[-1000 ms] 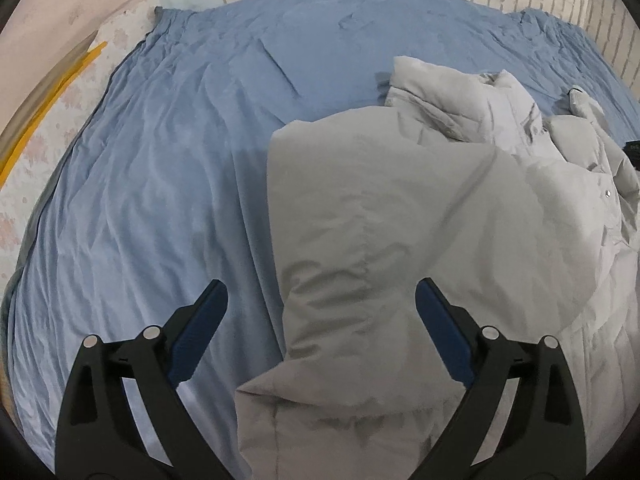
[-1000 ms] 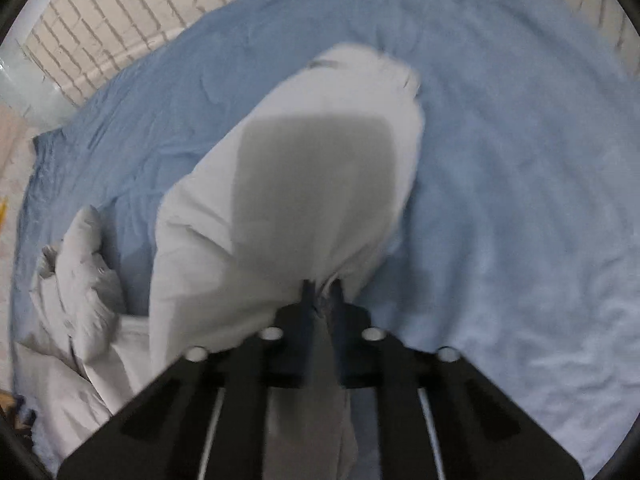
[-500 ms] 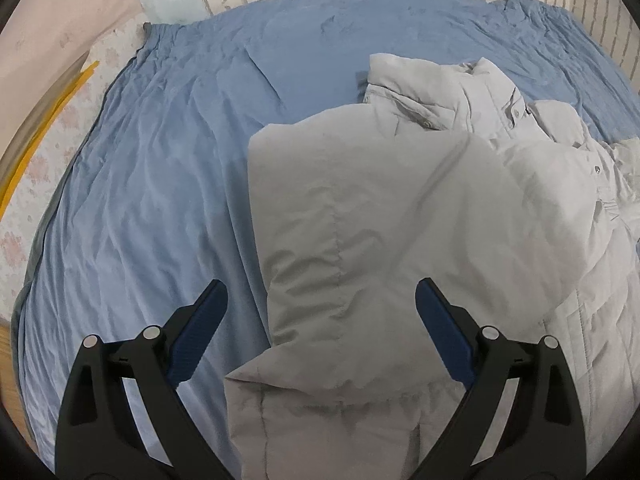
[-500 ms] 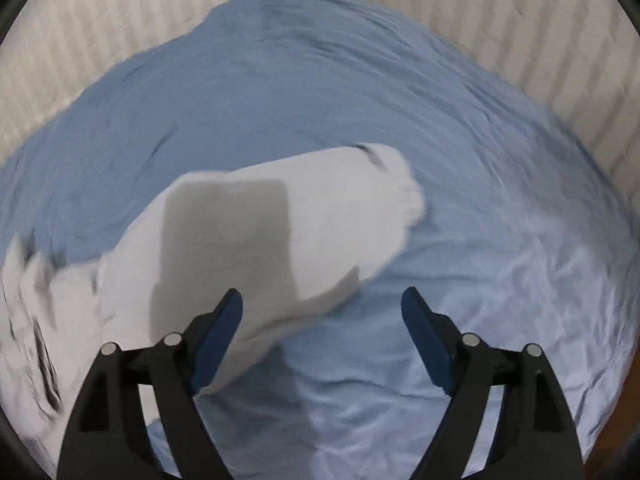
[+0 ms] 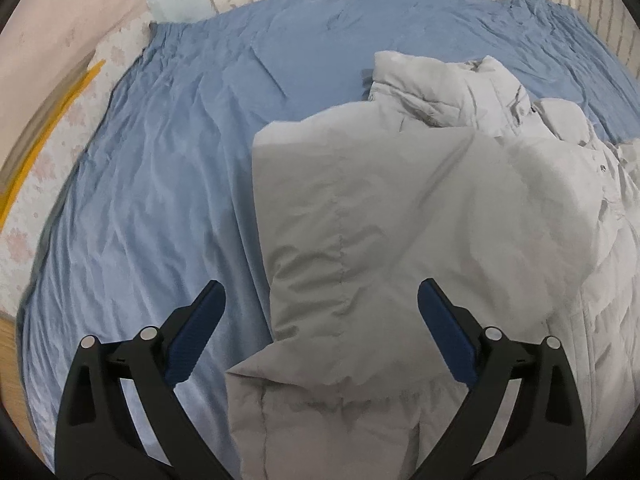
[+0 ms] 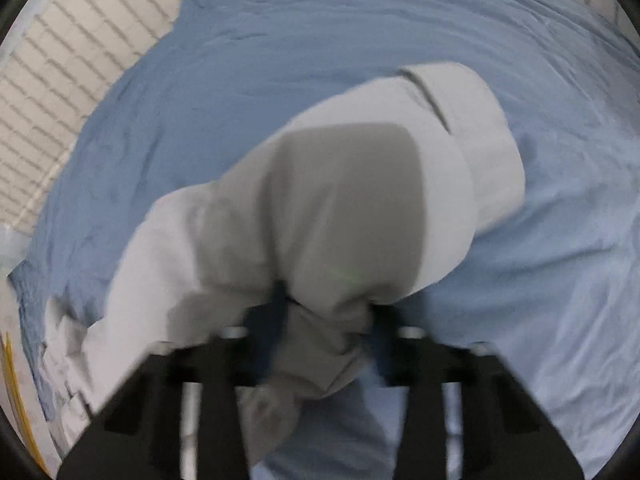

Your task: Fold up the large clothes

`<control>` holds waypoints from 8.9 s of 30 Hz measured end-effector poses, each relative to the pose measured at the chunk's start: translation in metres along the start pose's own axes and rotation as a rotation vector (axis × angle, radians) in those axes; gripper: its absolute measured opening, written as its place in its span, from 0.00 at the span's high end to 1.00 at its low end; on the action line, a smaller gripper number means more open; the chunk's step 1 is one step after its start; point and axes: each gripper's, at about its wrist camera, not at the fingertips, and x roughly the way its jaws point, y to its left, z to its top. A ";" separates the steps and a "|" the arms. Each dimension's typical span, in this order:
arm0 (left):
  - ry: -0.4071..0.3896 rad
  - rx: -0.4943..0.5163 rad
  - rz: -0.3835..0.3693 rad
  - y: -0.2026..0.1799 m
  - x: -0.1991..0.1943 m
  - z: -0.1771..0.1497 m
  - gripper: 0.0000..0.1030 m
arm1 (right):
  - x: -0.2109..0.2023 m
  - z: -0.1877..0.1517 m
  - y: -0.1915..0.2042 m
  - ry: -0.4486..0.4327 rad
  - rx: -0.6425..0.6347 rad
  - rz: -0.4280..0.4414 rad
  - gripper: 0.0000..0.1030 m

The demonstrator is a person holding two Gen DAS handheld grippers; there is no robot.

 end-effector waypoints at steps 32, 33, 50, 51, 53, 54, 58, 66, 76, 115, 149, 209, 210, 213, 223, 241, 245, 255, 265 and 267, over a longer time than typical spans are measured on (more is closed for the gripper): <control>-0.049 -0.107 -0.008 0.070 -0.040 -0.013 0.07 | -0.038 -0.221 0.305 0.286 -0.667 0.480 0.84; -0.049 -0.101 -0.006 0.069 -0.039 -0.015 0.07 | -0.043 -0.222 0.305 0.287 -0.674 0.480 0.77; -0.051 -0.110 -0.048 0.057 -0.039 -0.015 0.07 | -0.105 -0.162 0.190 0.100 -0.468 0.369 0.22; -0.052 -0.109 -0.050 0.057 -0.040 -0.015 0.07 | -0.092 -0.157 0.192 0.131 -0.446 0.388 0.22; -0.051 -0.101 -0.048 0.055 -0.039 -0.015 0.07 | -0.063 -0.154 0.200 0.188 -0.427 0.400 0.22; -0.051 -0.095 -0.040 0.054 -0.038 -0.015 0.07 | -0.051 -0.156 0.206 0.198 -0.430 0.404 0.27; -0.051 -0.073 -0.004 0.055 -0.032 -0.014 0.07 | -0.051 -0.176 0.245 0.137 -0.551 0.439 0.57; -0.050 -0.134 -0.022 0.076 -0.031 -0.013 0.07 | -0.099 -0.223 0.358 0.140 -0.812 0.582 0.62; -0.046 -0.125 0.006 0.085 -0.043 -0.020 0.07 | -0.123 -0.244 0.384 0.126 -0.923 0.452 0.20; 0.008 -0.255 -0.379 0.005 -0.020 0.031 0.87 | -0.054 -0.192 0.224 0.037 -0.665 0.194 0.37; 0.095 -0.069 -0.078 0.008 0.009 0.014 0.33 | -0.059 -0.234 0.299 -0.066 -0.820 0.146 0.55; 0.236 -0.020 -0.156 -0.022 0.042 -0.010 0.54 | 0.002 -0.277 0.307 0.166 -0.852 0.094 0.82; 0.236 -0.005 -0.140 -0.025 0.043 -0.010 0.54 | 0.007 -0.276 0.310 0.171 -0.858 0.081 0.82; 0.229 0.008 -0.116 -0.035 0.052 -0.003 0.54 | 0.015 -0.277 0.315 0.181 -0.865 0.056 0.82; 0.218 0.033 -0.093 -0.062 0.060 -0.012 0.54 | 0.019 -0.278 0.309 0.184 -0.861 0.064 0.83; 0.086 0.087 -0.111 -0.018 -0.063 -0.079 0.49 | -0.099 -0.286 0.214 0.026 -0.879 0.134 0.54; 0.054 0.054 -0.126 0.012 -0.107 -0.129 0.49 | -0.128 -0.296 0.159 0.029 -0.826 0.073 0.54; 0.112 -0.052 -0.171 0.034 -0.138 -0.233 0.59 | -0.185 -0.342 0.074 -0.021 -0.778 0.007 0.62; 0.111 -0.126 -0.138 0.027 -0.139 -0.299 0.62 | -0.222 -0.379 0.020 -0.077 -0.730 0.032 0.69; 0.120 -0.120 -0.130 0.028 -0.134 -0.306 0.62 | -0.214 -0.382 0.005 -0.037 -0.707 0.027 0.69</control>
